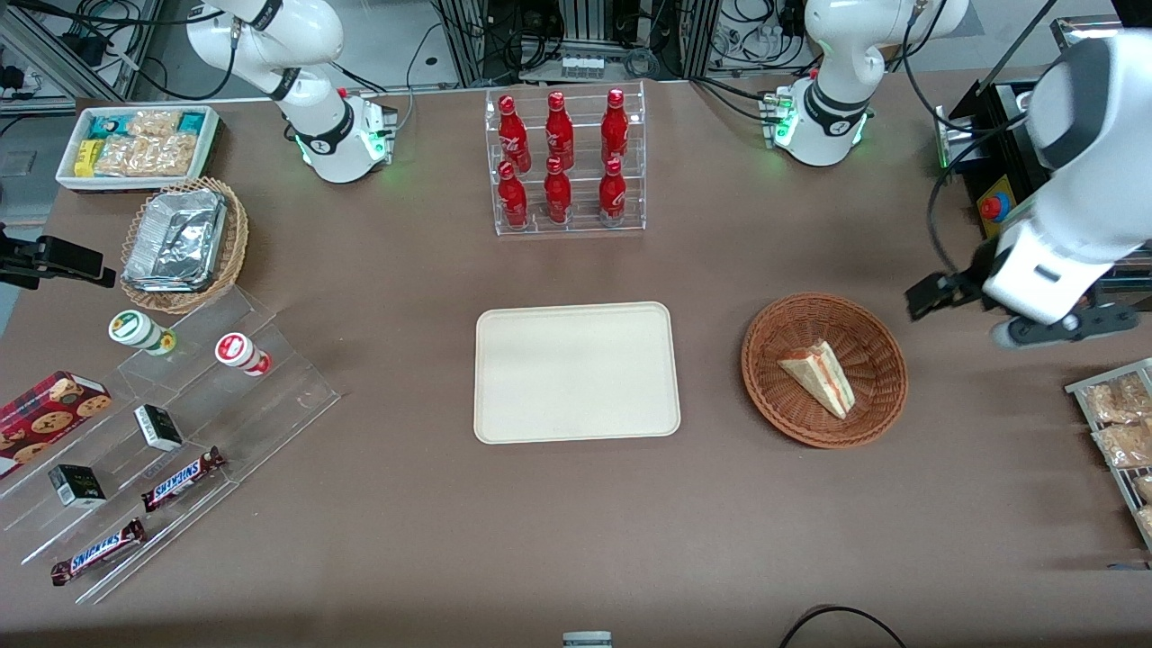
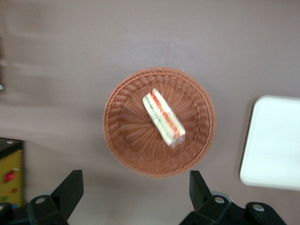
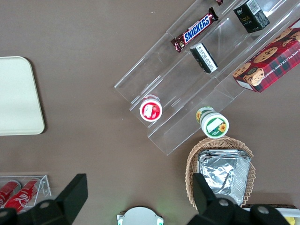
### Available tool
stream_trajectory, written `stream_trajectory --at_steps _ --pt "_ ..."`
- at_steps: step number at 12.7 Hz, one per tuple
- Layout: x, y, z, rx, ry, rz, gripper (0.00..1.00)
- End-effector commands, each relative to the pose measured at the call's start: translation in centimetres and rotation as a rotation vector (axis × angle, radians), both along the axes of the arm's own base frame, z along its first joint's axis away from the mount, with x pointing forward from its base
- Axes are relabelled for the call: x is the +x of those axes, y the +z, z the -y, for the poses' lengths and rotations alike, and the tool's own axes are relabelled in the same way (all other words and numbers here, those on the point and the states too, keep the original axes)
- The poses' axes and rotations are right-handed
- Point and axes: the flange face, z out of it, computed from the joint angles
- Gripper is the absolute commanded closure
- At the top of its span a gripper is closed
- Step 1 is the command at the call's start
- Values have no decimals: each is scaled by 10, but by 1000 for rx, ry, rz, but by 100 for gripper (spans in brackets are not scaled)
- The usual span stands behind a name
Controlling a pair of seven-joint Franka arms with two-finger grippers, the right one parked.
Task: Place sandwich from basket to tray
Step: 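Move the left gripper over the sandwich in the wicker basket, then lower the left gripper and close it on the wrapped sandwich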
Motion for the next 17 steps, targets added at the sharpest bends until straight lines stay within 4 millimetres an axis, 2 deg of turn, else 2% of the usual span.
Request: stream_trajectory --at_steps 1,3,5,7,10,17 --pt "-13 -55 19 2 156 28 0" --pt "-20 -92 22 -9 240 48 0" --pt "-23 -120 25 -95 440 86 0" --pt "-31 -145 24 -104 487 93 0" --pt "-31 -179 49 -103 492 70 0" --pt "-26 -245 53 -83 483 26 0"
